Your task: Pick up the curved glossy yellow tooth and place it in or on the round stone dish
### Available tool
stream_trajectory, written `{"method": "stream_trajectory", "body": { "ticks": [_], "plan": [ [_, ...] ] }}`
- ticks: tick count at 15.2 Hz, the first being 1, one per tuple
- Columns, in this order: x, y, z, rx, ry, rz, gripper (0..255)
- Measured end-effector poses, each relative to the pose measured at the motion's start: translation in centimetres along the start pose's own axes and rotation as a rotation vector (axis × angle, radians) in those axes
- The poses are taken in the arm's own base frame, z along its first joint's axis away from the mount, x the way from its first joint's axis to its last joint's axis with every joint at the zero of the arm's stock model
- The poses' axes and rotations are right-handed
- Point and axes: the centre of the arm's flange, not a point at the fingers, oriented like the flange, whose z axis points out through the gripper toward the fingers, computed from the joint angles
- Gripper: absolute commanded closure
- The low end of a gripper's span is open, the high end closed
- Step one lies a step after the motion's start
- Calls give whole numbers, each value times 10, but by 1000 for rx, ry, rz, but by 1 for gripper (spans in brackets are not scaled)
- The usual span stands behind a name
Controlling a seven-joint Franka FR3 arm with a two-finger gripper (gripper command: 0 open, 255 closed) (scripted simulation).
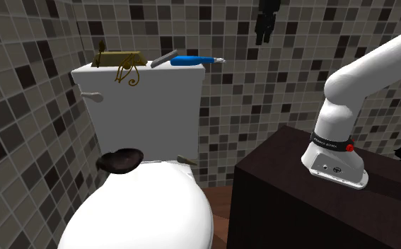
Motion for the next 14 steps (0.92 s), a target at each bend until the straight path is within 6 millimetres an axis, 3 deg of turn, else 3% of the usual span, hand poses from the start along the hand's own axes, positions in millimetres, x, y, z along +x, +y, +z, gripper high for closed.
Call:
{"method": "stream_trajectory", "body": {
  "ticks": [2, 8, 14],
  "plan": [
    [1, -3, 6, 1, 2, -3, 0],
    [15, -30, 64, 15, 30, -36, 0],
    [34, -57, 138, 30, 61, -71, 0]
  ]
}}
